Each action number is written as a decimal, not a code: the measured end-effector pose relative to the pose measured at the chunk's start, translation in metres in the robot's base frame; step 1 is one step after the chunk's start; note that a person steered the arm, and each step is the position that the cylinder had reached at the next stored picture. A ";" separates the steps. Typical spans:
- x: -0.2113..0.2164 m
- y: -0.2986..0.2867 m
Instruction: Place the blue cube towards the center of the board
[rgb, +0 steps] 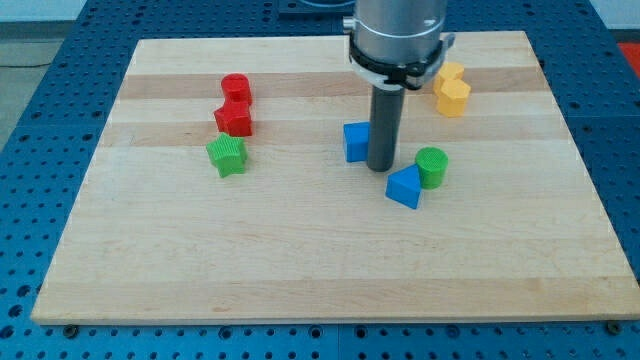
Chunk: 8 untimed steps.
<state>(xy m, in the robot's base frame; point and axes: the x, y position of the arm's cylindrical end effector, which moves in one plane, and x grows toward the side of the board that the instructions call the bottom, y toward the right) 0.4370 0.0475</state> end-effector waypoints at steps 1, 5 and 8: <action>-0.008 -0.016; -0.029 -0.019; -0.036 -0.019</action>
